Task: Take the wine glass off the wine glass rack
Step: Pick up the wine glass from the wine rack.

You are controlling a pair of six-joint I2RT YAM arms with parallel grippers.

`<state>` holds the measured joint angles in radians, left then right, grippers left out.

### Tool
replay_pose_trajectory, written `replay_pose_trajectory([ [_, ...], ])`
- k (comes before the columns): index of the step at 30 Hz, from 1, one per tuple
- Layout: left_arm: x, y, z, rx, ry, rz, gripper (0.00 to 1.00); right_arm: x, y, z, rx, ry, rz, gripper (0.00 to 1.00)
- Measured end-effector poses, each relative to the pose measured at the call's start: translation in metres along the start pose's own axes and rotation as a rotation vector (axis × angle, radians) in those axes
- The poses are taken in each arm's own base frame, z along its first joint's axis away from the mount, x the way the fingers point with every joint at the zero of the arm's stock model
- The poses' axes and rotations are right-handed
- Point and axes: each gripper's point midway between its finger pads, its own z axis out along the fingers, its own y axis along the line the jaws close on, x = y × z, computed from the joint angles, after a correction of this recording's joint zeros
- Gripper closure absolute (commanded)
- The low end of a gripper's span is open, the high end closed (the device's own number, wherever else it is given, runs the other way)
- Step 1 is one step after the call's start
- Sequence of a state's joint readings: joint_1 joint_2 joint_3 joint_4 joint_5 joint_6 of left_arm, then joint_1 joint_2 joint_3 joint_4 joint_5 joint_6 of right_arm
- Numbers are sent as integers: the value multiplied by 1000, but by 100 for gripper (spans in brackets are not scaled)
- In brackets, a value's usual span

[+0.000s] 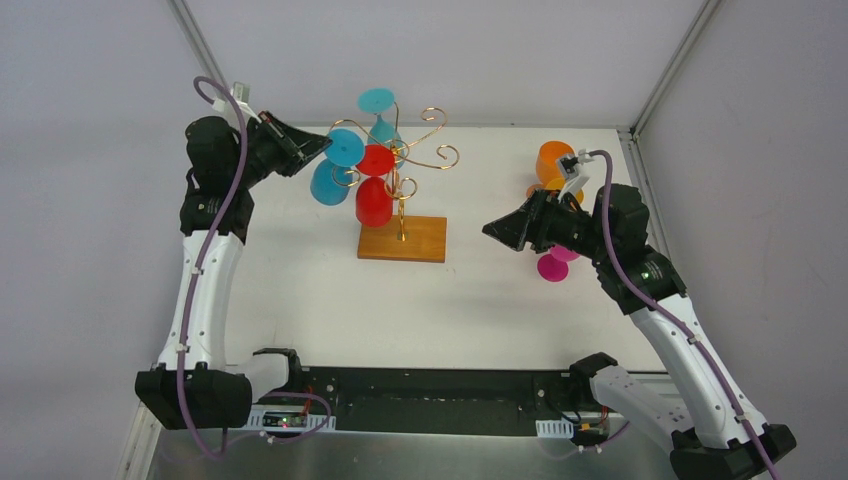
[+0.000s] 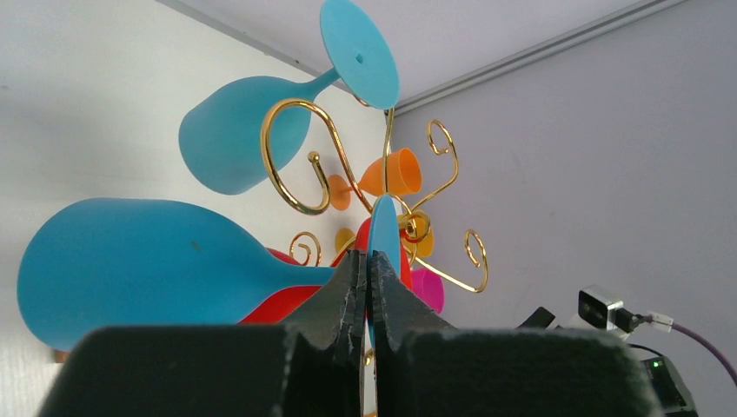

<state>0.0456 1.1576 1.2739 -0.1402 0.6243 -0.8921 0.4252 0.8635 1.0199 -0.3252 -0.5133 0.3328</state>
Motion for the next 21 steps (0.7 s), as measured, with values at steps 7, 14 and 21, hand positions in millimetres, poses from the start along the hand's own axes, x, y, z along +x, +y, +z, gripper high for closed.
replay_pose_trajectory([
  [7, 0, -11, -32, -30, -72, 89, 100, 1, 1, 0, -3, 3, 3, 28],
  [14, 5, -17, -60, -60, -116, 154, 100, 1, 2, 0, -6, 5, 3, 28],
  [21, 19, -22, -87, -78, -116, 195, 100, 2, 2, 1, -5, 7, 3, 27],
])
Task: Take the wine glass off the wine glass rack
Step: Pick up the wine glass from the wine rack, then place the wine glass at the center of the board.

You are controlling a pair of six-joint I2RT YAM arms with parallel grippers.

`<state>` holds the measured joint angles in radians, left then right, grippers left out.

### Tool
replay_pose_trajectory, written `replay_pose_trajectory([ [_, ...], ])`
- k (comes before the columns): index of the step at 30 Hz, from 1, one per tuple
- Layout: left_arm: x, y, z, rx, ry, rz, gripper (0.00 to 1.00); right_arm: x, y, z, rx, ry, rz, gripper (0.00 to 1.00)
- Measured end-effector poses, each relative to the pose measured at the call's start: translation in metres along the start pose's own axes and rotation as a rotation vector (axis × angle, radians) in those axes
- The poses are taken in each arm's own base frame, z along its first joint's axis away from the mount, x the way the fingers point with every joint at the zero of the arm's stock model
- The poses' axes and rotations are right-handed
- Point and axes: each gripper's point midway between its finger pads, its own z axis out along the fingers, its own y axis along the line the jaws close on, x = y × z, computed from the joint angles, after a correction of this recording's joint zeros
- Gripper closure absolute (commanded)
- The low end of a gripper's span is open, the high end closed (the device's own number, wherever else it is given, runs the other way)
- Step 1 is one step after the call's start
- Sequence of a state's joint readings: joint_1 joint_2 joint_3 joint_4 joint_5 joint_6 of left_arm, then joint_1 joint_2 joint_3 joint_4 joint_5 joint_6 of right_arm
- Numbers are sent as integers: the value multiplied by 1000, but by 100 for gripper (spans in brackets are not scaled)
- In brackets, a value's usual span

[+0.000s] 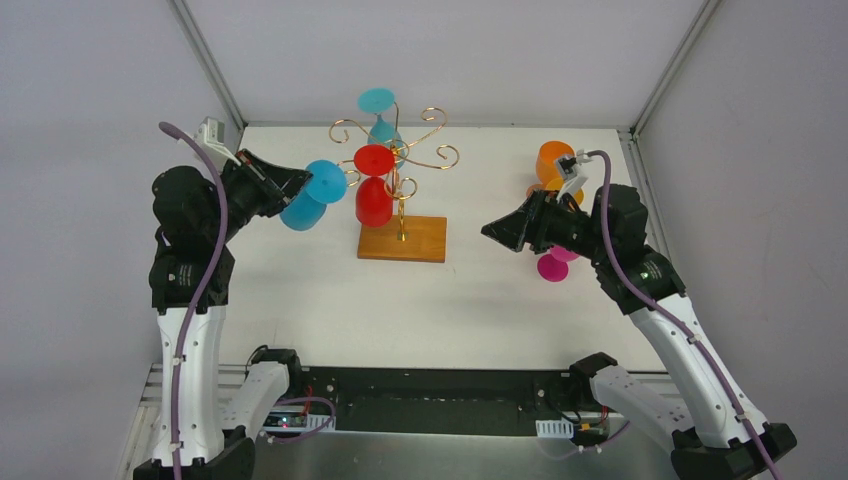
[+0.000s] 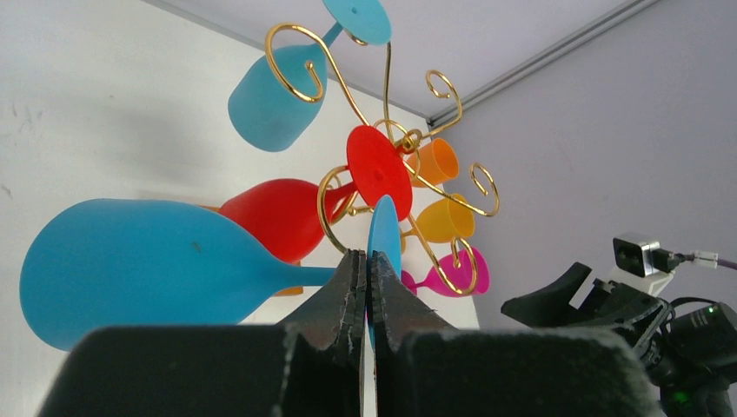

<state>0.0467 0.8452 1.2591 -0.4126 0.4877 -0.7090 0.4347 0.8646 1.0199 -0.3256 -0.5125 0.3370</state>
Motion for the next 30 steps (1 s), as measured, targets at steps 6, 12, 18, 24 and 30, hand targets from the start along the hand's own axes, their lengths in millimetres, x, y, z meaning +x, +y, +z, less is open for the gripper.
replay_pose_trajectory([
  [6, 18, -8, -18, 29, 62, -6, 100, 4, -3, 1, 16, 23, 9, 27],
  [12, 48, -16, -30, 101, 173, -56, 100, 8, -2, 0, 15, 55, 24, 27],
  [18, 69, -32, -46, 205, 274, -80, 100, 18, 6, 0, -25, 110, 91, 29],
  [24, 95, -46, -60, 297, 372, -74, 100, 35, 4, 5, -46, 159, 202, 30],
  [30, 129, -52, -62, 347, 505, -63, 100, 54, 13, 12, -64, 209, 293, 29],
])
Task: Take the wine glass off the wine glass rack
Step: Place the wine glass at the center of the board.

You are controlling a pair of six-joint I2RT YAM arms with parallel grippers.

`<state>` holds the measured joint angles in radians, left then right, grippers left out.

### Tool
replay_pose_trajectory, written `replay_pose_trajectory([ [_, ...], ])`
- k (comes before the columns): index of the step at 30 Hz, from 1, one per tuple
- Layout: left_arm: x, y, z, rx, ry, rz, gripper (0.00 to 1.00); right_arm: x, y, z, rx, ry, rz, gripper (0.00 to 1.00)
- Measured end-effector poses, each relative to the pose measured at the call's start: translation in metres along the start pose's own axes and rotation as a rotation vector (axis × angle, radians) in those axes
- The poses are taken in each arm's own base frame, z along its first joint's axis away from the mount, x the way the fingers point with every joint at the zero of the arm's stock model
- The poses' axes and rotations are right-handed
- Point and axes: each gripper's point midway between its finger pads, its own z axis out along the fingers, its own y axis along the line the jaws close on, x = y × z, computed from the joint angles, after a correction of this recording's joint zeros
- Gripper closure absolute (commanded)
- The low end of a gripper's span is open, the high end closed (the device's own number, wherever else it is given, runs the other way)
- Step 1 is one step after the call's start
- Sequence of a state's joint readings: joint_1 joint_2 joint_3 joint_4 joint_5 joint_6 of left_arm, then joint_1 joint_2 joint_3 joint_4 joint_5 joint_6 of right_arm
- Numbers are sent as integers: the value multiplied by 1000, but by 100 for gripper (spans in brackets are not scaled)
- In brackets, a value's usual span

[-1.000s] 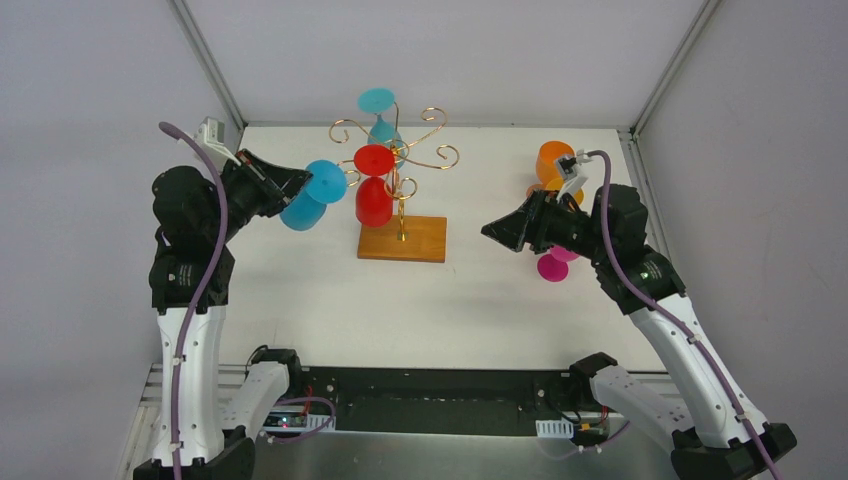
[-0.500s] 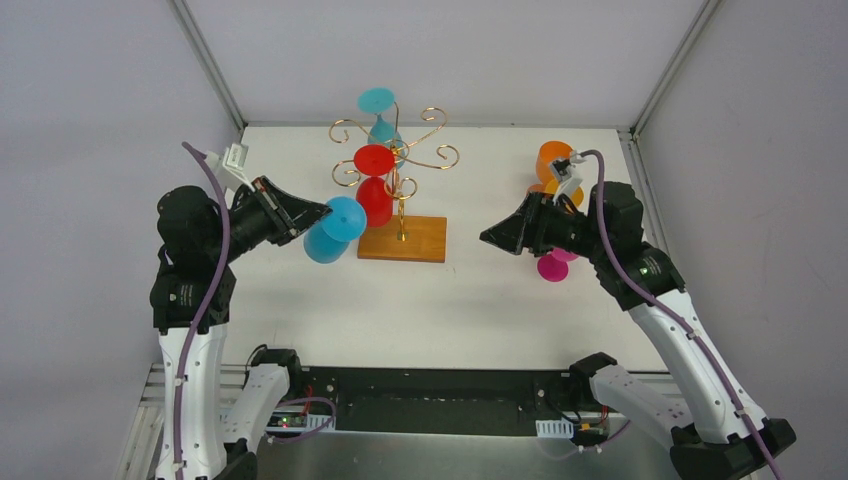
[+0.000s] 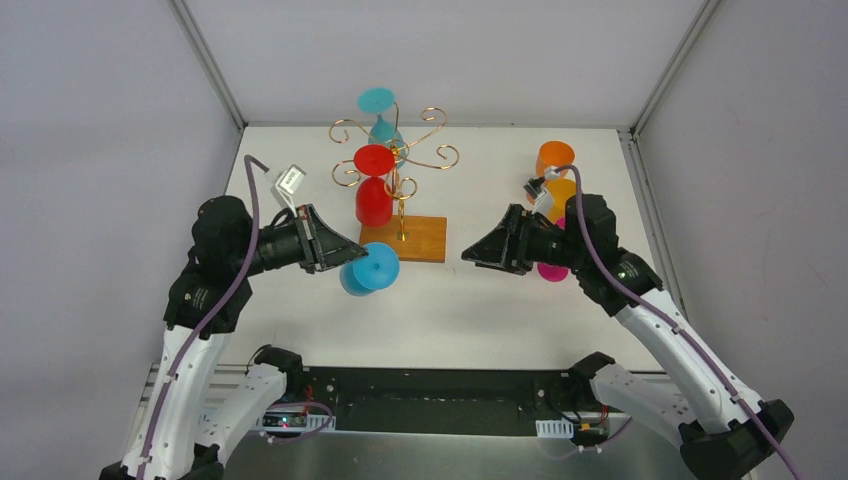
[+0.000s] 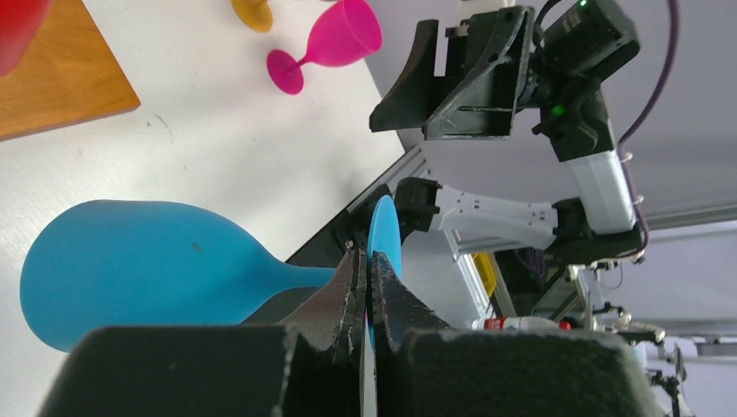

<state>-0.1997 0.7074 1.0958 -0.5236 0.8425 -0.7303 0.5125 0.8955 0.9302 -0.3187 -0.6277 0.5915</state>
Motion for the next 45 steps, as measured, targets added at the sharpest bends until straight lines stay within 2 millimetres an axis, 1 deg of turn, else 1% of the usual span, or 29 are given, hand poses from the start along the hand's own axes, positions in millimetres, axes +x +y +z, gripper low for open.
replay_pose_trajectory([
  [3, 13, 4, 11, -4, 55, 19, 100, 12, 8, 8, -21, 27, 21, 29],
  [5, 22, 5, 17, -6, 90, 40, 100, 21, 9, 16, -31, 47, 46, 29],
  [7, 33, 6, 25, -9, 133, 77, 100, 30, 6, 25, -28, 63, 81, 29],
  [10, 49, 5, 36, -10, 189, 140, 100, 39, -3, 35, -7, 73, 142, 29],
  [13, 66, 5, 45, -7, 246, 220, 100, 42, -10, 41, -2, 59, 203, 29],
  [16, 77, 6, 51, -9, 280, 289, 100, 45, -12, 46, -16, 52, 254, 29],
  [20, 86, 9, 57, -9, 306, 364, 100, 48, -11, 50, -39, 55, 313, 29],
  [25, 96, 8, 66, 18, 349, 450, 100, 54, -6, 59, -70, 89, 380, 30],
  [30, 107, 4, 74, 56, 398, 530, 100, 69, 6, 68, -114, 155, 410, 30],
  [34, 113, -1, 74, 91, 414, 582, 100, 82, 10, 74, -125, 202, 434, 31],
  [38, 117, -7, 73, 126, 423, 628, 100, 95, 16, 78, -135, 245, 448, 35],
  [41, 119, -11, 72, 145, 425, 656, 100, 101, 20, 81, -147, 267, 455, 41],
  [43, 121, -12, 71, 154, 431, 667, 100, 104, 22, 83, -151, 279, 462, 47],
  [45, 123, -13, 71, 162, 436, 679, 100, 107, 22, 85, -151, 289, 469, 56],
])
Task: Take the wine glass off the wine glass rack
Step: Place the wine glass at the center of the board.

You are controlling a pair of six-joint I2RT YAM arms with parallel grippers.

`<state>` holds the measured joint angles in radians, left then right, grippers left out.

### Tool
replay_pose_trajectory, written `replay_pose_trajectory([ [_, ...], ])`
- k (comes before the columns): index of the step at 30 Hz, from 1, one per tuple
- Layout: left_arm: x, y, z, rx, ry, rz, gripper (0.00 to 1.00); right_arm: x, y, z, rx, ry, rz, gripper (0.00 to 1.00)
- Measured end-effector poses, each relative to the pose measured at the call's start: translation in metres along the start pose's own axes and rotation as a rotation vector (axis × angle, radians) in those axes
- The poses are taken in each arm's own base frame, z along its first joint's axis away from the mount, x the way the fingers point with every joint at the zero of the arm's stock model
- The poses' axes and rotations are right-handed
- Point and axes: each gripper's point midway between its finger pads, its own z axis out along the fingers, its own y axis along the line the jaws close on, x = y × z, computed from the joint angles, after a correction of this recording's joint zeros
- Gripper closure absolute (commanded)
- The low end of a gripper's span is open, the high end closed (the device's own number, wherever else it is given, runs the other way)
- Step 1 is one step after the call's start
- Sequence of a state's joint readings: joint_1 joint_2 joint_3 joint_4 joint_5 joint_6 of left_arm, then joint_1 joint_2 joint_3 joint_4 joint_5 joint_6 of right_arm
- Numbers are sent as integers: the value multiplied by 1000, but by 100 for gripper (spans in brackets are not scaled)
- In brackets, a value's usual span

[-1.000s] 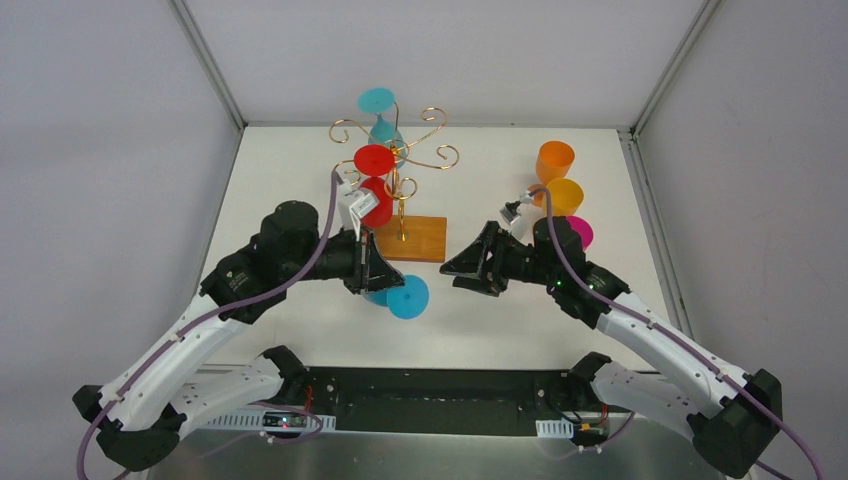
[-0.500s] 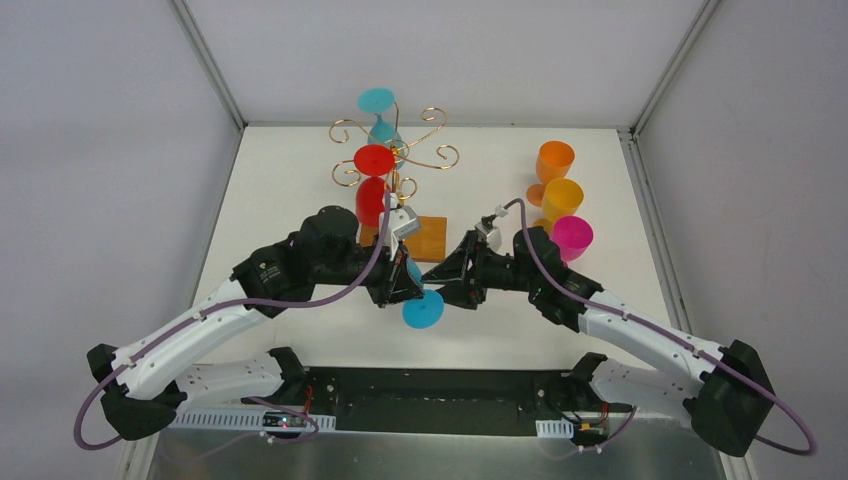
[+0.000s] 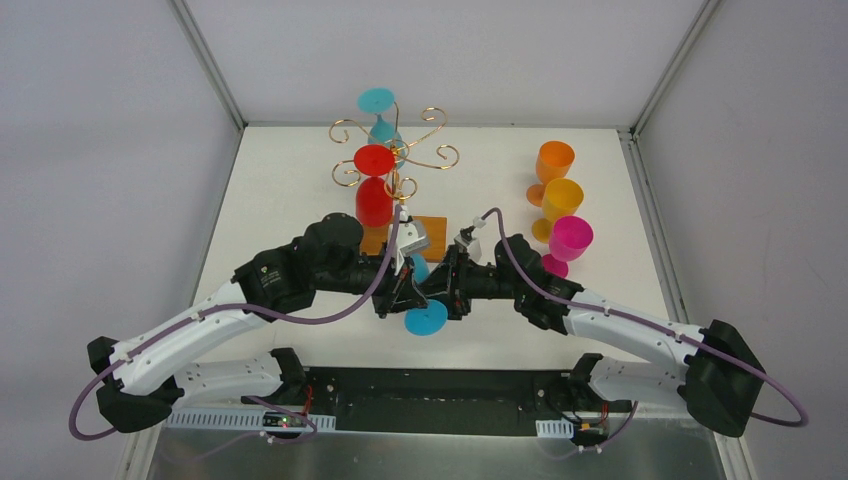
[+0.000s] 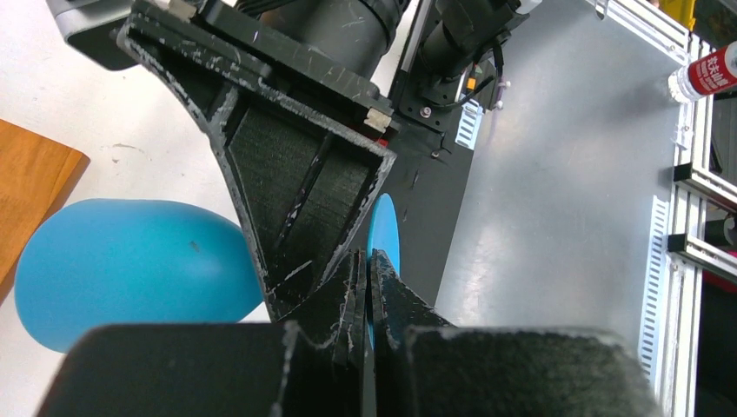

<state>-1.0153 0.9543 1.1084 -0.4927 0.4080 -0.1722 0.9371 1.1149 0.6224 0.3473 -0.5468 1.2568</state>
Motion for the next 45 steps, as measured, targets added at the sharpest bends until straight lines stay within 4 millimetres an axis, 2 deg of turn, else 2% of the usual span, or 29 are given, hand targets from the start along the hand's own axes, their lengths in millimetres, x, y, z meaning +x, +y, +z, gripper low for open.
replay_pose_trajectory([
  [5, -1, 1, 3, 0, 6, 9, 100, 3, -6, 2, 5, 10, 19, 77],
  [9, 1, -1, 4, 8, 16, 15, 100, 1, -3, 2, -13, 2, 35, 100],
  [12, 2, -1, 5, 11, 19, 22, 100, 1, -2, 3, -16, 1, 44, 100],
  [15, 2, -2, 5, 14, 20, 23, 87, 1, -1, 3, -18, 1, 46, 100],
  [18, 2, -2, 5, 18, 21, 23, 67, 2, -1, 2, -21, 5, 40, 100],
  [23, 3, -3, 4, 17, 23, 5, 46, 6, -5, 1, -15, 25, 16, 100],
  [27, 1, -6, -2, 20, 7, -6, 34, 10, -15, -3, 8, 32, -25, 100],
  [32, -8, -12, -18, 9, -60, -28, 26, 18, -29, -18, 62, 42, -163, 100],
  [37, -15, -6, -28, -53, -115, -80, 22, 25, -42, -38, 134, 49, -336, 100],
  [41, -19, 4, -29, -117, -138, -128, 20, 24, -43, -56, 182, 26, -502, 100],
  [45, -21, 15, -30, -184, -158, -173, 19, 14, -49, -73, 257, -23, -666, 100],
])
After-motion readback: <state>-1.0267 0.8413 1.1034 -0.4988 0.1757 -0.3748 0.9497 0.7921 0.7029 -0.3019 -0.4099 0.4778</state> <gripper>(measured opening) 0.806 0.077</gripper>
